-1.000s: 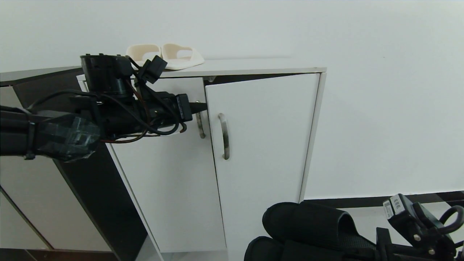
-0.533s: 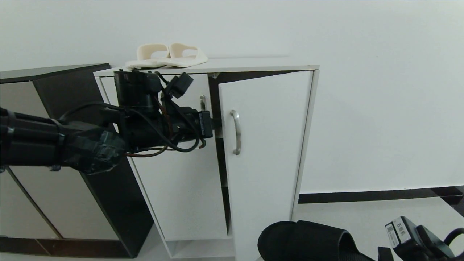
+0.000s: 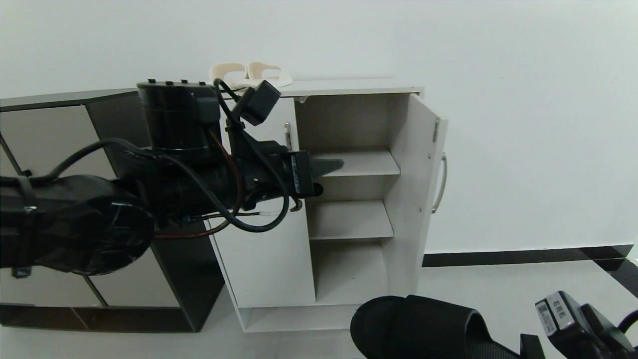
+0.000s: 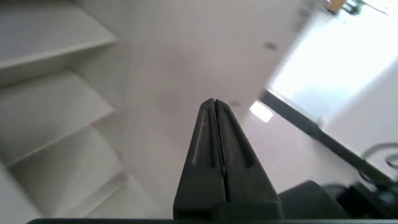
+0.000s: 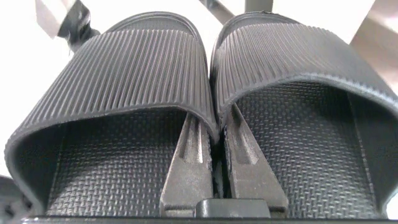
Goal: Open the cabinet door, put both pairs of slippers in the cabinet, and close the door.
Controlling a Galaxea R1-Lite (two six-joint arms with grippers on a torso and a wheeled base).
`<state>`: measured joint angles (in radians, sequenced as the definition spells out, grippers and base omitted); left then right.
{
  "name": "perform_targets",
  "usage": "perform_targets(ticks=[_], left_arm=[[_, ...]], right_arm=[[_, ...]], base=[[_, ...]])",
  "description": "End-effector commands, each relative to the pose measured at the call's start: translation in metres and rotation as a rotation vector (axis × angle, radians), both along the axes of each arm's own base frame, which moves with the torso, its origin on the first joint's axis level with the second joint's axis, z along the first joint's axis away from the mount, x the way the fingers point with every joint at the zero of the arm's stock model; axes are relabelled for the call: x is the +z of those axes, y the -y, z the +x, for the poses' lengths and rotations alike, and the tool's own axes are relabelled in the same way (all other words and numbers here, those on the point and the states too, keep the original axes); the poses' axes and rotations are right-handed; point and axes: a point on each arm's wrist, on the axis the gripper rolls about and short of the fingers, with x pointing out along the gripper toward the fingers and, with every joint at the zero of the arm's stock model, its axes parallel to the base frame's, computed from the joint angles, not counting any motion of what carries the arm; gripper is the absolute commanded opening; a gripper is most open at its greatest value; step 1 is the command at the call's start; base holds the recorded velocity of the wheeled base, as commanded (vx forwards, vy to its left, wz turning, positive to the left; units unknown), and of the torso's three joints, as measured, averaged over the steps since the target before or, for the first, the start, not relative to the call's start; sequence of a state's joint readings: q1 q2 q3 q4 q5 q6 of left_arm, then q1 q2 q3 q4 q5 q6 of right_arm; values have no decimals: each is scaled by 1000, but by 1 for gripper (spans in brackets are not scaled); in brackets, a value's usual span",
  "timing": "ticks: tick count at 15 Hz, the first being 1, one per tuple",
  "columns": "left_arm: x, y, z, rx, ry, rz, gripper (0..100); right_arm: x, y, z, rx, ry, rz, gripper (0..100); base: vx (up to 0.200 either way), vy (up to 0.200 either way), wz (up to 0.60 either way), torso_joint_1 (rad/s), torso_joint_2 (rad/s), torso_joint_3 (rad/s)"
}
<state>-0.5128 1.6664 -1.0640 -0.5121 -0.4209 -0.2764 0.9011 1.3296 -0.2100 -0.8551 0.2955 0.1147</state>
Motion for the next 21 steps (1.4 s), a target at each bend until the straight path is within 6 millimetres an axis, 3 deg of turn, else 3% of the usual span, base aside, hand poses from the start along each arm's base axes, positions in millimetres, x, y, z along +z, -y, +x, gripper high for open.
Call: perform_targets(ticks=[1,2,4,5,6,7,9,12,14,15,17,18,21], left_arm=[[26,-22,-21,119,71,-37,0],[34,-28,-31,176,90,-44,0],[52,-64,-85,498,117,81,0],[54,-73,-98,577,130,136,0],[45,-106,-143,758,121,284,0],[38,-126,-165,822,133,299,0],[-3,-159,-222,1027,143,273,0],[-70,-172,-276,1257,166,250,0],[-107,-172,-292,1306,186,240,0],[-135,-171,-297,1307,189,248,0],[-161,-169,-298,1188,219,280,0],[-173,-166,-295,1079,222,274,0],[-178,-162,-293,899,222,257,0]], right_arm=[[6,-11,13,-70,-6,-4,0],[8,-17,20,-141,-15,-13,0],[16,-37,44,-432,-46,-20,0],[17,-39,47,-470,-46,-18,0],[15,-43,52,-528,-46,-25,0],[14,-43,52,-531,-45,-31,0],[13,-43,53,-537,-46,-36,0],[10,-43,53,-539,-51,-47,0],[7,-45,55,-537,-56,-62,0],[4,-47,56,-535,-60,-71,0],[2,-47,55,-534,-62,-76,0],[2,-47,54,-527,-61,-77,0],[2,-49,53,-514,-62,-75,0]], base=[[0,0,0,0,0,0],[0,0,0,0,0,0],[0,0,0,0,0,0],[0,0,0,0,0,0],[0,0,0,0,0,0],[0,0,0,0,0,0],[0,0,0,0,0,0],[0,0,0,0,0,0],[0,0,0,0,0,0],[0,0,0,0,0,0],[0,0,0,0,0,0],[0,0,0,0,0,0],[0,0,0,0,0,0]])
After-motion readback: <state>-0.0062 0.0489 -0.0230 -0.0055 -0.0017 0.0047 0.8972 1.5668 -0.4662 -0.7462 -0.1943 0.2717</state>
